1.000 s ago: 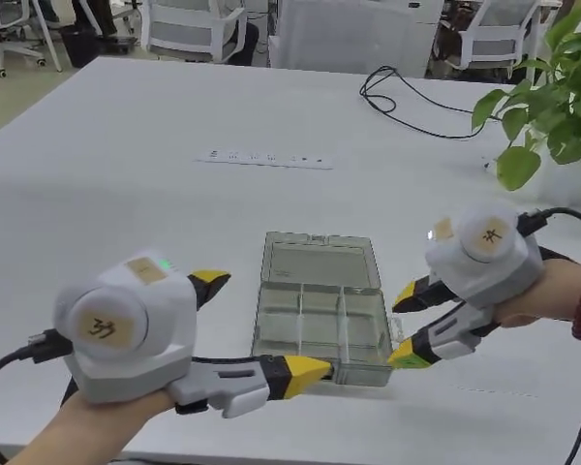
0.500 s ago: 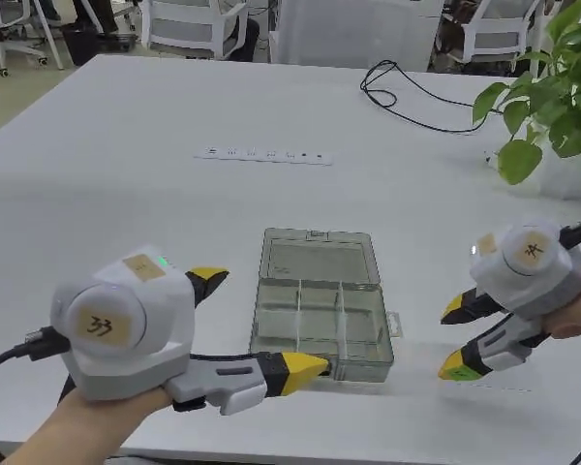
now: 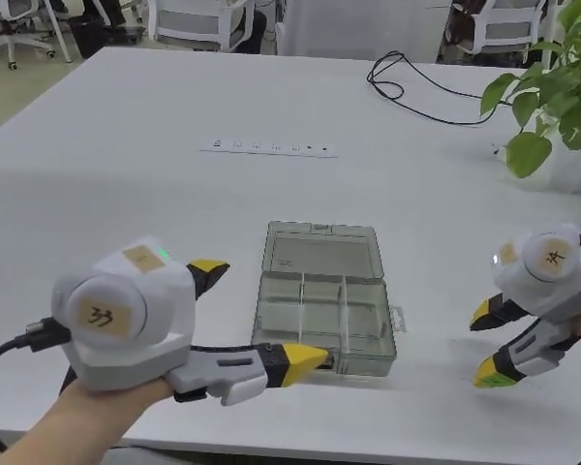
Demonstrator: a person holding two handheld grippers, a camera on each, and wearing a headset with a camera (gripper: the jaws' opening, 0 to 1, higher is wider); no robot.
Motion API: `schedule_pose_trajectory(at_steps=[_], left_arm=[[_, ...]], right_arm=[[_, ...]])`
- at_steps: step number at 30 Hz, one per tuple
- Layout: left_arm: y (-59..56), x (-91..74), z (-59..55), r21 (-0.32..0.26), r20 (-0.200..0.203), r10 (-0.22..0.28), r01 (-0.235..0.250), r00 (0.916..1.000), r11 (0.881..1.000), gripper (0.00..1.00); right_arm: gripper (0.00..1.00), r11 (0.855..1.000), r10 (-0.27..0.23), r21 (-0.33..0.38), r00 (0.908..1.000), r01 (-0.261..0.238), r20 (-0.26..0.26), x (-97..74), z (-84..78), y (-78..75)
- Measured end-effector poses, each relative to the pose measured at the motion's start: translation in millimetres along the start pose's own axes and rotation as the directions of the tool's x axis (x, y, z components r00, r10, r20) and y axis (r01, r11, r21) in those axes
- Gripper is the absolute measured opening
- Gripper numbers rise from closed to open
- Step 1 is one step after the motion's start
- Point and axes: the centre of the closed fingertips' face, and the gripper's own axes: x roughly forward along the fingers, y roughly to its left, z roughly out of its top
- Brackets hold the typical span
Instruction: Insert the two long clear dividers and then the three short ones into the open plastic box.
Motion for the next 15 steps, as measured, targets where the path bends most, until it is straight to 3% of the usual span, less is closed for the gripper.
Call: schedule_pose_trajectory(at_steps=[15], left_arm=[[5.6,-5.5,2.8,0.004,-0.003,0.033,-0.033,0.9995,0.999,0.87]], right_arm=[[0.41,0.998,0.036,-0.056,0.9980,-0.039,-0.051,4.5,-17.2,2.3]])
